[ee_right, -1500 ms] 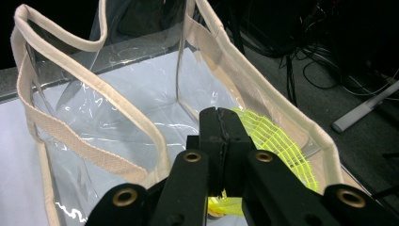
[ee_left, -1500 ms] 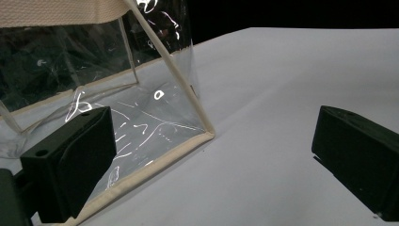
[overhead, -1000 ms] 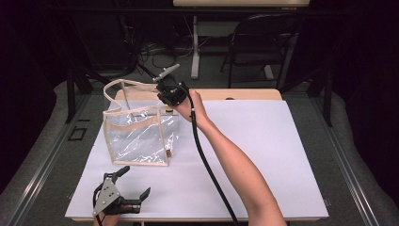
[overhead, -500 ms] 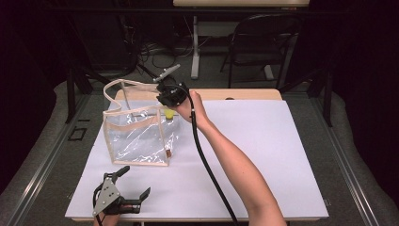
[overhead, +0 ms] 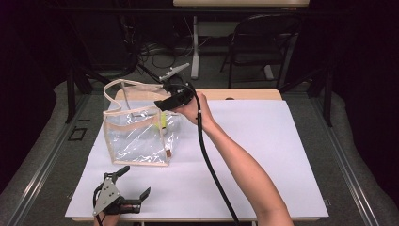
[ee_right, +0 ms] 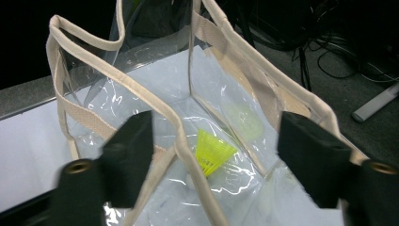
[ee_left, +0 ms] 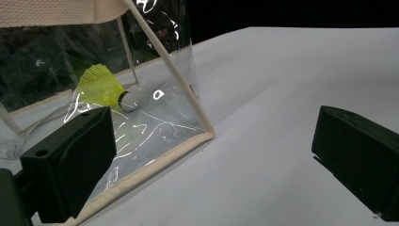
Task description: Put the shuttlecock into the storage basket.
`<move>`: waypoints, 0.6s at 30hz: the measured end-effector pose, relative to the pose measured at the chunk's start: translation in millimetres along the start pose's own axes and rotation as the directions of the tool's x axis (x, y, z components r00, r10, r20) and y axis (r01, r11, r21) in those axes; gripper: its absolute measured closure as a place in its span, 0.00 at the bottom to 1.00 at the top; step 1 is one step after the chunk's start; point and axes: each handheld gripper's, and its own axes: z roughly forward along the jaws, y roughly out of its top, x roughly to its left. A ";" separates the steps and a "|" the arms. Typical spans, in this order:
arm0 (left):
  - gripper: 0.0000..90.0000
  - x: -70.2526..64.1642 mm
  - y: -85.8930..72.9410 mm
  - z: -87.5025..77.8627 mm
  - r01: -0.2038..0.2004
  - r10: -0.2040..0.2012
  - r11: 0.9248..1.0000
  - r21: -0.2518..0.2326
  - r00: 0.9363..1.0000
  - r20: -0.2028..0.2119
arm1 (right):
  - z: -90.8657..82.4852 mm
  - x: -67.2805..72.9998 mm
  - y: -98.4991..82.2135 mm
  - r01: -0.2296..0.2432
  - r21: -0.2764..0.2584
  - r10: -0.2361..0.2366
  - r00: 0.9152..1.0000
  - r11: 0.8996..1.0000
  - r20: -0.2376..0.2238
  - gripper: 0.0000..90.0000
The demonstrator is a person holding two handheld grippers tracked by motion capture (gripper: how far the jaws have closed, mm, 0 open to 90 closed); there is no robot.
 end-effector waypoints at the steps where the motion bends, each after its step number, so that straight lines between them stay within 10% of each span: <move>1: 0.00 -0.1 0.0 0.3 0.003 -0.003 1.000 -0.001 1.000 -0.001 | -2.1 -0.6 -0.9 -0.002 -0.002 0.002 1.000 1.000 -0.004 0.24; 18: 0.00 -1.2 0.9 3.7 -0.002 0.002 1.000 0.006 1.000 0.000 | -32.3 -10.4 -19.3 -0.020 -0.038 0.018 0.999 0.999 -0.036 0.04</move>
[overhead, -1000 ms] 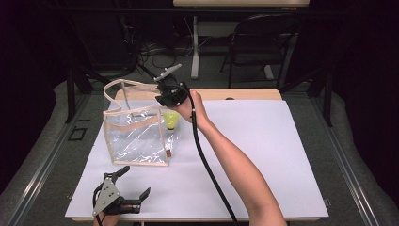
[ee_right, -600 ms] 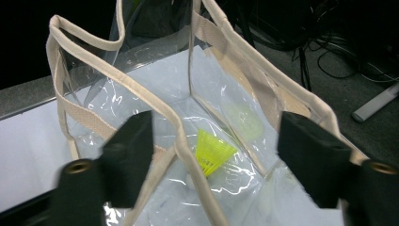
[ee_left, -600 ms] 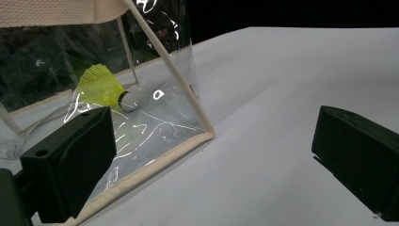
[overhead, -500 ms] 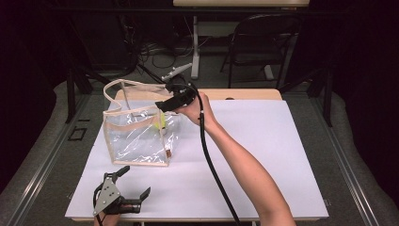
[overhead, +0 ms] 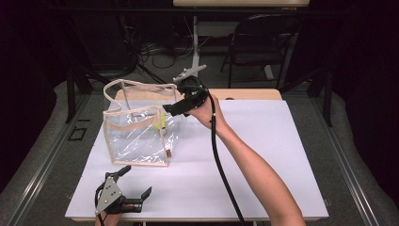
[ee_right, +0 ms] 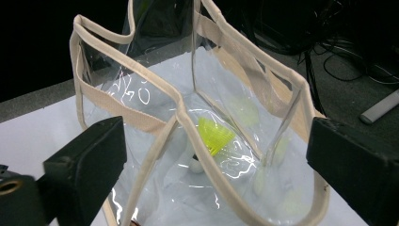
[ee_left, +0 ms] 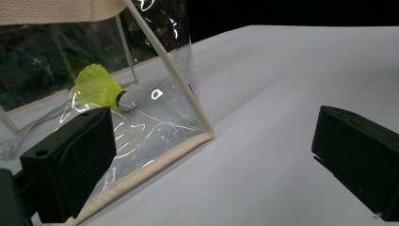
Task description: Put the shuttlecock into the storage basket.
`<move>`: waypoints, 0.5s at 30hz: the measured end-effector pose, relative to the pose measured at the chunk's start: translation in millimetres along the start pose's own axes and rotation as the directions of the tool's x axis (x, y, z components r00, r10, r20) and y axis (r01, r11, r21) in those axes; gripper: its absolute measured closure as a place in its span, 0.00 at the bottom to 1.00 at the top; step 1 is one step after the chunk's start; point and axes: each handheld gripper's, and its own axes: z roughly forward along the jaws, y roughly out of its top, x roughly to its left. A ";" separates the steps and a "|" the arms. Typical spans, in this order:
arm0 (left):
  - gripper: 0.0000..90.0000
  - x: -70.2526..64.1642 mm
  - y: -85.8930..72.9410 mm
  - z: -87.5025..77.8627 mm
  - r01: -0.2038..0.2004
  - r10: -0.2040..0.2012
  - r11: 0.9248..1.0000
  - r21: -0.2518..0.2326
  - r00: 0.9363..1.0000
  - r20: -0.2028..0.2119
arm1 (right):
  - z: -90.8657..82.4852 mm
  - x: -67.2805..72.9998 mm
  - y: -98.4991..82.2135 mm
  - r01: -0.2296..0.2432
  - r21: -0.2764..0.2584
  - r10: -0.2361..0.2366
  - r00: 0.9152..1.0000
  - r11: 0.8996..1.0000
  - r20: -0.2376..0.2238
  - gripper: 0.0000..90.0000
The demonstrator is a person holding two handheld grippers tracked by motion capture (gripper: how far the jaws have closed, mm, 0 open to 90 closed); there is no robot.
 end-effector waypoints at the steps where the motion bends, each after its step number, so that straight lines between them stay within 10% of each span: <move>1: 0.00 -0.2 -0.2 0.8 0.000 0.000 1.000 -0.007 1.000 -0.006 | -1.7 -0.5 -1.5 -0.004 -0.004 0.004 1.000 1.000 0.002 0.04; 15: 0.00 -0.6 -1.4 0.3 0.001 -0.001 1.000 0.000 1.000 -0.001 | -26.5 -6.6 -34.2 -0.015 -0.029 0.016 1.000 0.999 0.010 0.00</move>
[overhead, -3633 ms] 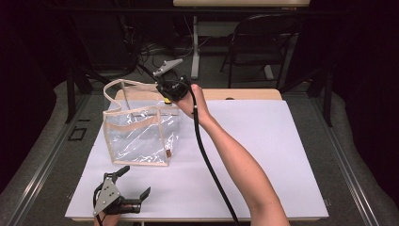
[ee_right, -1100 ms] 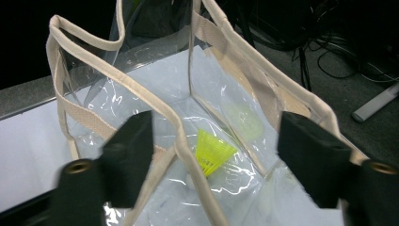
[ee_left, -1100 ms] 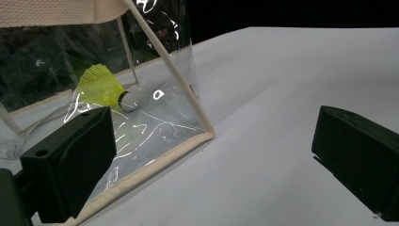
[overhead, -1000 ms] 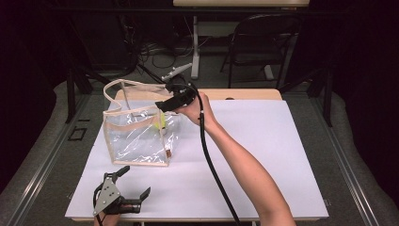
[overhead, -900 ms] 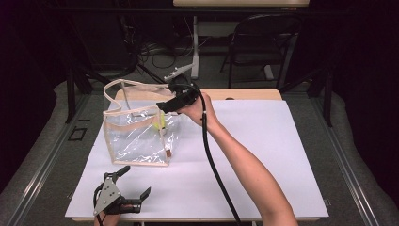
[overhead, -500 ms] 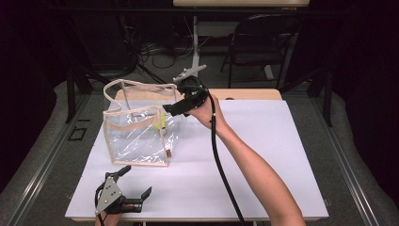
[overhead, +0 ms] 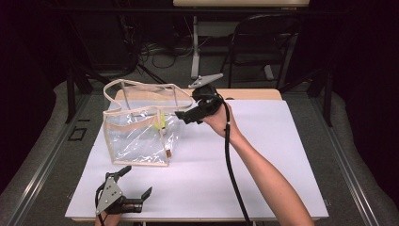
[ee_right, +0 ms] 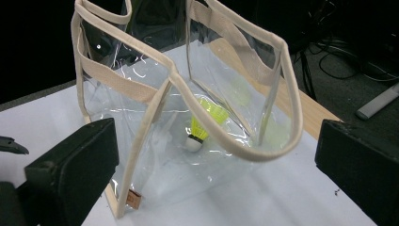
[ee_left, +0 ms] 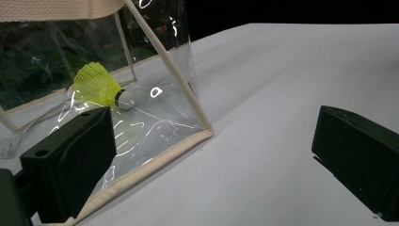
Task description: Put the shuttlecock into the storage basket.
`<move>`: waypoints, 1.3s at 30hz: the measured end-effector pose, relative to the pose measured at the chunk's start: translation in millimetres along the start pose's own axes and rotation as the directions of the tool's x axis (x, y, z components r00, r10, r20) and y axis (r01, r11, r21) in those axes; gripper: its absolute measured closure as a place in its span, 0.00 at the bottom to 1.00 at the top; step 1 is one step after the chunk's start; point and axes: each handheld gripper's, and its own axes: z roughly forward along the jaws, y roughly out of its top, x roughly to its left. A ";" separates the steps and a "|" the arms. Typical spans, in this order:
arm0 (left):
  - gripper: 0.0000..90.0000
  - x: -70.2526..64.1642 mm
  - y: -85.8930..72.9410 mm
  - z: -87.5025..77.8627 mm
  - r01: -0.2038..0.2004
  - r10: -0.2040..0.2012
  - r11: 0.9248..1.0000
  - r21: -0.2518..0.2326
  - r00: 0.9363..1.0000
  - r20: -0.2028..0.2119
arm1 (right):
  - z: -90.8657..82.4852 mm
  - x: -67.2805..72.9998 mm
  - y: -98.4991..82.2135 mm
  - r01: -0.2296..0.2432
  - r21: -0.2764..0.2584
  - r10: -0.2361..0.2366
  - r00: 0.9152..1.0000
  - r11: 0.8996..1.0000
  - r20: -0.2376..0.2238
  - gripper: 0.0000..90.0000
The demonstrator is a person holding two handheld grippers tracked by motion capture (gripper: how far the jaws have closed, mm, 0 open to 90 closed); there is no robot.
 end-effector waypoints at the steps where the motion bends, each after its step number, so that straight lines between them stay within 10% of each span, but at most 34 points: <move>1: 0.00 -0.1 -0.2 0.4 0.000 0.000 1.000 -0.002 1.000 0.000 | -1.9 0.0 -2.8 0.000 0.002 0.000 1.000 1.000 -0.002 0.00; 39: 0.00 -0.4 0.2 0.5 -0.009 0.009 1.000 0.010 1.000 0.012 | -73.1 8.6 -96.2 0.012 -0.004 -0.012 0.998 1.000 0.065 0.00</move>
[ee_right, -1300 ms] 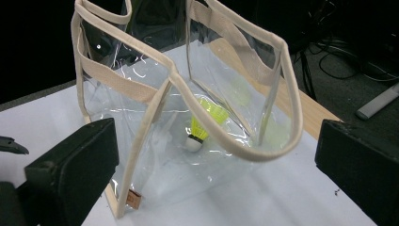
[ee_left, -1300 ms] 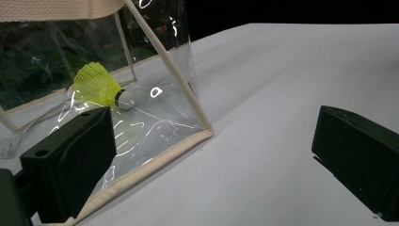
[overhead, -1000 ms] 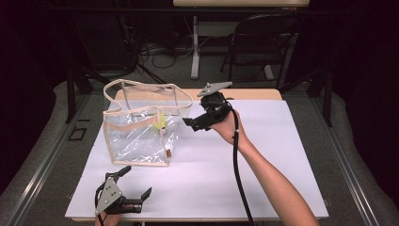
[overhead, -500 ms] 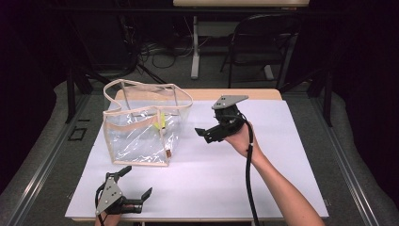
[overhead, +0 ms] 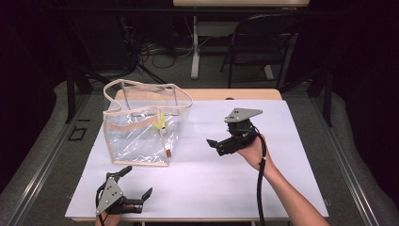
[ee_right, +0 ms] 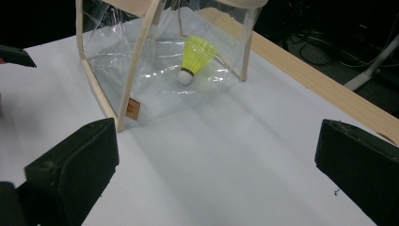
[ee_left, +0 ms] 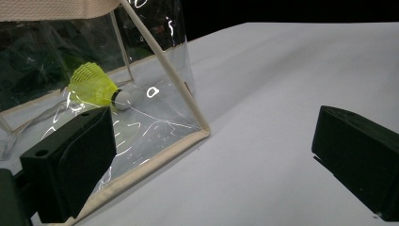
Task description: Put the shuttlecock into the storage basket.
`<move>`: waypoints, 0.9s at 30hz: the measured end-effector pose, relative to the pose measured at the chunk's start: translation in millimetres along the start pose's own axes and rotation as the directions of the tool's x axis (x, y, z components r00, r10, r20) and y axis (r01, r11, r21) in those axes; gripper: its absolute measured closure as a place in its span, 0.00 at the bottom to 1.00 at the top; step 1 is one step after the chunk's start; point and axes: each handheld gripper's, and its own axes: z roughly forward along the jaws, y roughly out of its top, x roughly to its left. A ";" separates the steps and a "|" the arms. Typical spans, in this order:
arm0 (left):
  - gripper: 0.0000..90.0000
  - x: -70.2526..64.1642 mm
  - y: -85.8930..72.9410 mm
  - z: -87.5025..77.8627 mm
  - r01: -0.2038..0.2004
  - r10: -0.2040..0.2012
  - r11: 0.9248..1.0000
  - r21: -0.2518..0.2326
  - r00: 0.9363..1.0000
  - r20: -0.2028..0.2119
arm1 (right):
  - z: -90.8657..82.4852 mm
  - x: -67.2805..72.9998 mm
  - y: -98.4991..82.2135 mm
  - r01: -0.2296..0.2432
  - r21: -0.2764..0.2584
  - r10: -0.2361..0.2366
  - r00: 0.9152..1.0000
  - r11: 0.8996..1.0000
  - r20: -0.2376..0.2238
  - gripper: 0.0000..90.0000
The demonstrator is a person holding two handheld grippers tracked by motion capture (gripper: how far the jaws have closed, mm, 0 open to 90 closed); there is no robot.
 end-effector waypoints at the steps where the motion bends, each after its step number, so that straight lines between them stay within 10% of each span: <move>1: 0.00 0.0 0.0 0.1 0.000 0.000 1.000 0.001 1.000 0.000 | -1.5 0.3 -2.6 -0.001 -0.001 0.001 1.000 1.000 0.002 0.00; 27: 0.00 -0.7 0.0 0.2 0.002 -0.002 1.000 0.001 1.000 0.000 | -38.2 13.9 -73.4 -0.037 -0.049 0.039 0.999 0.998 0.035 0.00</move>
